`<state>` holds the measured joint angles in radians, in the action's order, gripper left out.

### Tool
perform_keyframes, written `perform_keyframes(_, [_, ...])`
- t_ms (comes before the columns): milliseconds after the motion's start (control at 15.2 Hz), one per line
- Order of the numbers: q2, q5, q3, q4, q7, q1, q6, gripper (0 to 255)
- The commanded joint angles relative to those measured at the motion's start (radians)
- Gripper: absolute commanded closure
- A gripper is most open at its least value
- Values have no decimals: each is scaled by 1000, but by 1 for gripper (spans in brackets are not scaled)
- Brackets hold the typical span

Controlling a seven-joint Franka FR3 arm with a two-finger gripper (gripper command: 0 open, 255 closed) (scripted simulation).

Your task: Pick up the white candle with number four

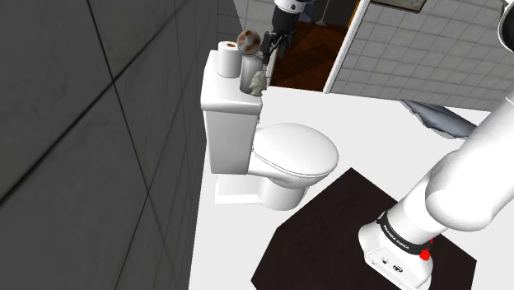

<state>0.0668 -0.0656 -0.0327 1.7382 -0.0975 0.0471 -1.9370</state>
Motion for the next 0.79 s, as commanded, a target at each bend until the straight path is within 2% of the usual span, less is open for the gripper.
perform_keyframes(0, [79, -15, -9, -90, -3, 10, -1, 0])
perform_keyframes(132, [149, -27, -13, -177, -12, 18, 5, 0])
perform_keyframes(726, [155, -31, -12, -83, -4, 17, -95, 0])
